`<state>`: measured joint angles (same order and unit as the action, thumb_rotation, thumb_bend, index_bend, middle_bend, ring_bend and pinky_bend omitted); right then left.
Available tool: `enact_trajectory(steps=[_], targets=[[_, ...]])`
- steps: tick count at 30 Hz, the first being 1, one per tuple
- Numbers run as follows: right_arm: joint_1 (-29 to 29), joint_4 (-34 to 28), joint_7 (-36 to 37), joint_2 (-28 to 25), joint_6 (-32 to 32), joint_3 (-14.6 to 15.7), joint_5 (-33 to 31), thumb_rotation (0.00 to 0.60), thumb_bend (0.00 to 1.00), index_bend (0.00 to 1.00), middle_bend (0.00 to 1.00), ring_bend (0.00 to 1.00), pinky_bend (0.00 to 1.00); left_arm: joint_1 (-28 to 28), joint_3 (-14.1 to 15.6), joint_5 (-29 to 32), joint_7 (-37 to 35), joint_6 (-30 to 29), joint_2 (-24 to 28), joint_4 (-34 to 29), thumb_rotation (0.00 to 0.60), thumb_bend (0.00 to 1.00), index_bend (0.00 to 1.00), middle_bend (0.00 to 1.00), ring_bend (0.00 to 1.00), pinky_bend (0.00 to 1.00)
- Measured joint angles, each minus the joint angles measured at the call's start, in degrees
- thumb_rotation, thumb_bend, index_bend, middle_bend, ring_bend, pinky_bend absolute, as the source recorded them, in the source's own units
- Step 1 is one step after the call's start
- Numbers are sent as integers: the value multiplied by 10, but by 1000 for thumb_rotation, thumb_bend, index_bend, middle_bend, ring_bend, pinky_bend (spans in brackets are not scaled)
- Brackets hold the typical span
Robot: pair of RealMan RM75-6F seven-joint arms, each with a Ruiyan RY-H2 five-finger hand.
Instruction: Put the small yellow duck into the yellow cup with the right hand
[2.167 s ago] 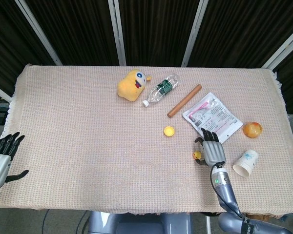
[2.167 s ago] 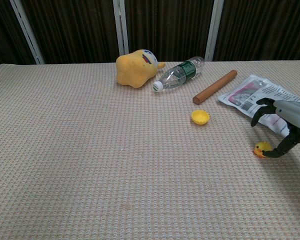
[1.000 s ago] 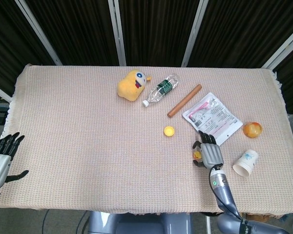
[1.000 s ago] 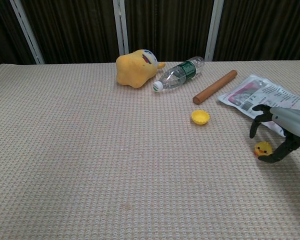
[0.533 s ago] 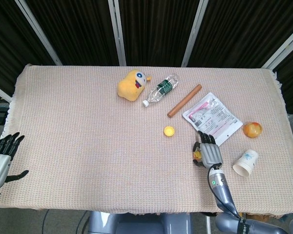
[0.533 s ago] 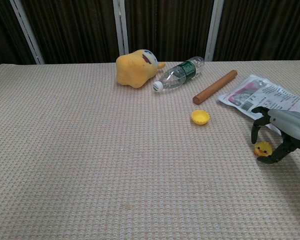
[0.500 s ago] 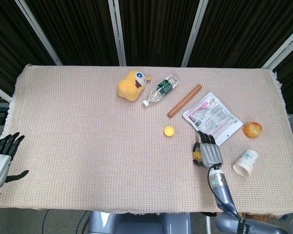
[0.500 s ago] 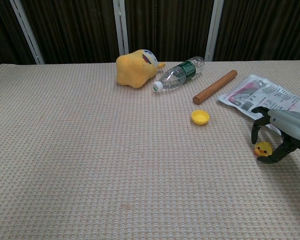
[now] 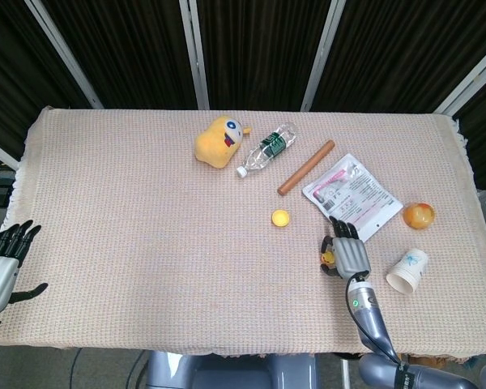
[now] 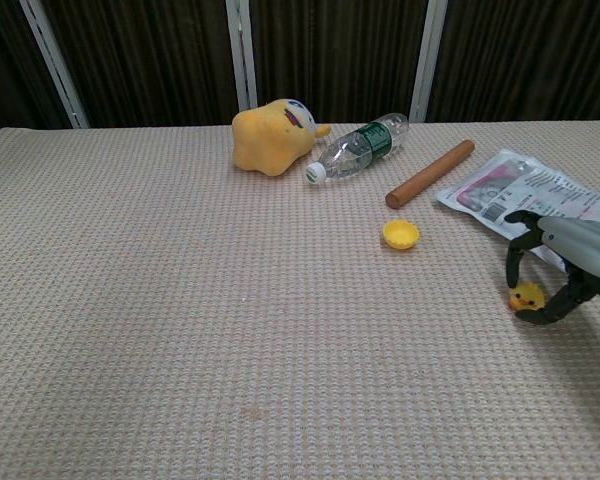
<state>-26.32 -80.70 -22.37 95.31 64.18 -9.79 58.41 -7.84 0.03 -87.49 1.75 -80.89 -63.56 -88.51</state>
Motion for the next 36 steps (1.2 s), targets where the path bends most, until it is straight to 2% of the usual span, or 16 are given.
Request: enact_trajectory(steps=[10,23,36], targets=[[-1,9,4,-7,-12,2,-4,600,208,414,0,0,0,0,1,0,0,1,0,-1,600,0,0,0,0,105],[3,15,18,-14,-14,1,-1,600,212,505,0,0,0,-1,1,-1,0,2,1,-2,600,0,0,0,0,105],[-4,5,22,-14,-4,-10,13,600,213,512,0,0,0,-1,1,-2,2,1,1,-2,600,0,0,0,0,105]])
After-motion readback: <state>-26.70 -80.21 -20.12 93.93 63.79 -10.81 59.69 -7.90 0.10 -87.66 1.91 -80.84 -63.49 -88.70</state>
